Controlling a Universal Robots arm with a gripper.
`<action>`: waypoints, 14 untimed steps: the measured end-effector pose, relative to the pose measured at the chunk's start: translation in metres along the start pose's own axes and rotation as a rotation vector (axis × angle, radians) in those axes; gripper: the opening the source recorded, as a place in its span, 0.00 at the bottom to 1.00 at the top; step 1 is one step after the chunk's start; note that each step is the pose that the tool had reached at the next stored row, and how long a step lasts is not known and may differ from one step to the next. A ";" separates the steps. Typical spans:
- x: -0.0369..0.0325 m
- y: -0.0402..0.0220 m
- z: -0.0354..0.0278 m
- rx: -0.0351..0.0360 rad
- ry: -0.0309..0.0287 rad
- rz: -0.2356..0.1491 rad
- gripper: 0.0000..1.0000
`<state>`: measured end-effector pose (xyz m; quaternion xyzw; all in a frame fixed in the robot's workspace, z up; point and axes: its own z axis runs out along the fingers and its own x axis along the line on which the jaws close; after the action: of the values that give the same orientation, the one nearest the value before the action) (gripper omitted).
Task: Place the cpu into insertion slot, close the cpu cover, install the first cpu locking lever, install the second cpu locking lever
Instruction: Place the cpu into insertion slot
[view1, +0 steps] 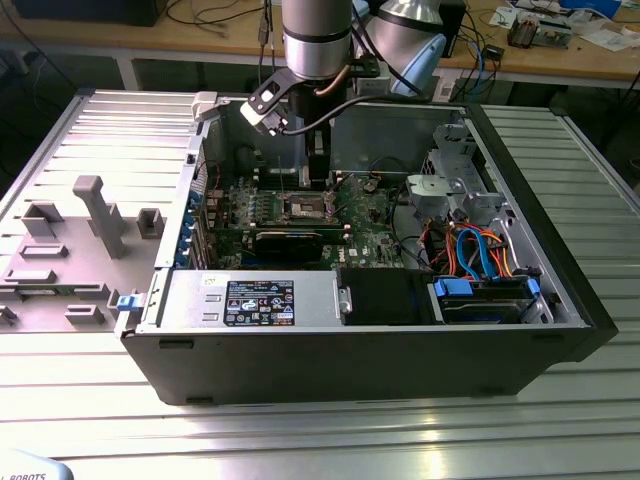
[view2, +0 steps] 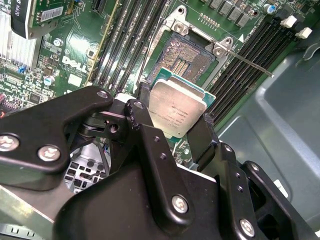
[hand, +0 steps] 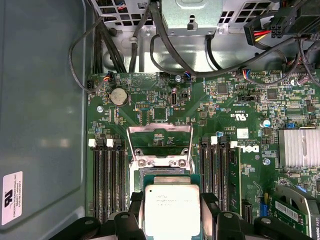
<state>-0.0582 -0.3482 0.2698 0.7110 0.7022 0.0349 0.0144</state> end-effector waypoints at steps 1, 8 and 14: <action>0.0000 0.0000 0.0000 0.0000 0.0000 0.000 0.54; 0.0000 -0.0002 0.0008 -0.0004 0.0004 0.000 0.54; -0.0004 -0.0019 0.0139 -0.0001 0.0007 -0.001 0.54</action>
<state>-0.0591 -0.3482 0.2558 0.7107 0.7025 0.0352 0.0142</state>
